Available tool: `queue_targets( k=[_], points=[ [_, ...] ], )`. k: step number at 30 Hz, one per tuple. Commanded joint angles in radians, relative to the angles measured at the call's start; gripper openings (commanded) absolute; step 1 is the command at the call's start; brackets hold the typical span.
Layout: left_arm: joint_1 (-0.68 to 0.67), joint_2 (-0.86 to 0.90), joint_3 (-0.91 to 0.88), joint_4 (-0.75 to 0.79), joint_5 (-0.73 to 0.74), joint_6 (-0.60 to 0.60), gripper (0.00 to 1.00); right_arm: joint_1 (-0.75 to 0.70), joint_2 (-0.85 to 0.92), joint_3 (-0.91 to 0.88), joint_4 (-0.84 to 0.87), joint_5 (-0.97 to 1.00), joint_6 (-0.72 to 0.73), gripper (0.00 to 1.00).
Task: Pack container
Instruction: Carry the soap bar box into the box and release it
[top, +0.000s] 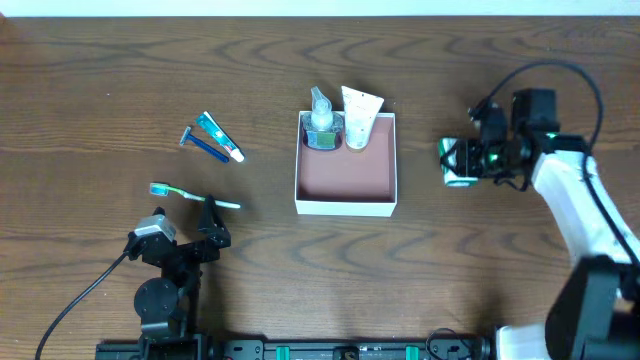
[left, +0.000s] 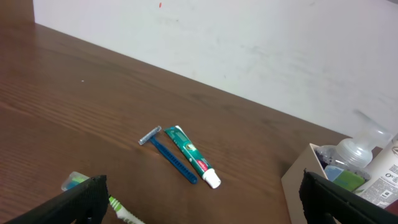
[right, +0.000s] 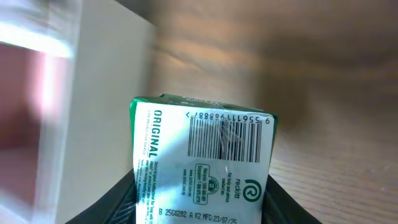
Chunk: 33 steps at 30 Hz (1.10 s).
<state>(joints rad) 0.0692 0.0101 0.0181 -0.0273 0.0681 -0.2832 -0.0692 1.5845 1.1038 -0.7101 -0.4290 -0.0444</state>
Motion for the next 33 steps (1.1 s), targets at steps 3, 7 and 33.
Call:
queue_targets(
  k=[3,7,33],
  points=[
    [-0.003,-0.005,-0.014,-0.039,0.011,0.016,0.98,0.033,-0.127,0.050,-0.052,-0.200,-0.018,0.27],
    [-0.003,-0.005,-0.014,-0.039,0.011,0.016,0.98,0.115,-0.177,0.050,-0.051,-0.237,-0.016,0.29],
    [-0.003,-0.004,-0.014,-0.039,0.011,0.016,0.98,0.644,0.132,0.048,0.435,0.095,0.517,0.31]
  ],
)
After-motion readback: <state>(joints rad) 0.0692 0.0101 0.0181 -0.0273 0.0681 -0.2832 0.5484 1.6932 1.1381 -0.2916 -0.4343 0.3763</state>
